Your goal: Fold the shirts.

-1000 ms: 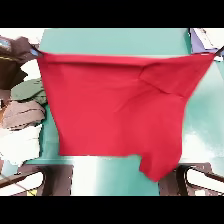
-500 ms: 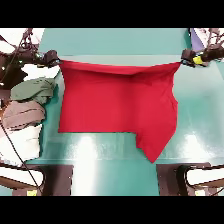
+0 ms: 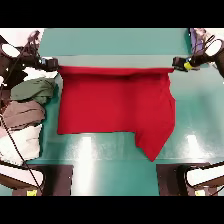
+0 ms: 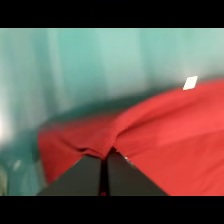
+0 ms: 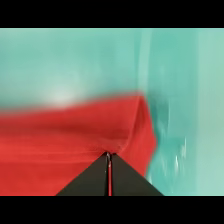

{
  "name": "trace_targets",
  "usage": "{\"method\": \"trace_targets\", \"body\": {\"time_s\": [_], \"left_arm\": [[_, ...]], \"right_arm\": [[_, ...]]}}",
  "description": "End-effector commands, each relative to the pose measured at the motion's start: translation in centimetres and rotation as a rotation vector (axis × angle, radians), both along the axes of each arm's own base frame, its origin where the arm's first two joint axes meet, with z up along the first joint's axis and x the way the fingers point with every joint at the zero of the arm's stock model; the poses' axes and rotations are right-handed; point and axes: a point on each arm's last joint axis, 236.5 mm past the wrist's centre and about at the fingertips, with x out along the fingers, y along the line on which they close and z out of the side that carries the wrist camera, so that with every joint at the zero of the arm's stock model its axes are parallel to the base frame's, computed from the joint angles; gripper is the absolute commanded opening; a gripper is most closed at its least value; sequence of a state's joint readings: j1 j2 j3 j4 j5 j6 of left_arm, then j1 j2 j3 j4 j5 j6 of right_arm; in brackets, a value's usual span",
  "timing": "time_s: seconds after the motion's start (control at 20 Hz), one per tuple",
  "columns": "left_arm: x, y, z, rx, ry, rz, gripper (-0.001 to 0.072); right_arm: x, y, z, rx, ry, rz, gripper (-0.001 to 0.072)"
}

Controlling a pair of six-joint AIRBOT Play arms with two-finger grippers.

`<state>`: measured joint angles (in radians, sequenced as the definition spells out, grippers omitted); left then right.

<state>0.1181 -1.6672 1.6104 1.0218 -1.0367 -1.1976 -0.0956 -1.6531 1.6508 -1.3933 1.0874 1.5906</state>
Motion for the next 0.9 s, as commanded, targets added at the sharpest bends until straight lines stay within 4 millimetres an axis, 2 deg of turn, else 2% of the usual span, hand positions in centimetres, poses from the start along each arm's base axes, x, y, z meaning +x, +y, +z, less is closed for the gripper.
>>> {"method": "trace_targets", "body": {"time_s": [0.0,0.2,0.35,0.4,0.45,0.5,0.65,0.75,0.85], "left_arm": [[-3.7,0.8,-3.9,0.079,0.157,-0.067,0.0022],[-6.1,0.5,-7.4,0.068,0.248,-0.071,0.0022],[-6.4,0.4,-7.6,0.056,0.268,-0.055,0.0038],[-6.6,0.4,-7.7,0.047,0.283,-0.045,0.032],[-7.0,0.2,-7.8,0.038,0.306,-0.04,0.0655],[-7.7,0.1,-7.8,0.03,0.335,-0.041,0.0704],[-10.9,0.4,-7.2,-0.004,0.463,-0.073,0.0704],[-14.2,0.8,-6.8,-0.027,0.562,-0.097,0.0704],[-17.2,1.2,-7.0,-0.039,0.588,-0.068,0.0704]], "right_arm": [[-4.1,0.5,-4.0,-0.027,0.183,0.039,0.0012],[-5.9,1.6,-6.4,-0.022,0.221,0.05,0.0013],[-7.3,2.6,-7.4,0.02,0.271,0.054,0.0028],[-7.7,2.8,-7.5,0.041,0.289,0.053,0.019],[-8.1,3.0,-7.4,0.059,0.302,0.051,0.0401],[-8.4,3.2,-7.2,0.067,0.313,0.055,0.0402],[-10.6,3.4,-5.2,0.051,0.342,0.128,0.04],[-12.1,3.2,-3.6,0.04,0.315,0.153,0.0389],[-14.4,3.7,-2.6,0.104,0.306,0.144,0.0387]]}}
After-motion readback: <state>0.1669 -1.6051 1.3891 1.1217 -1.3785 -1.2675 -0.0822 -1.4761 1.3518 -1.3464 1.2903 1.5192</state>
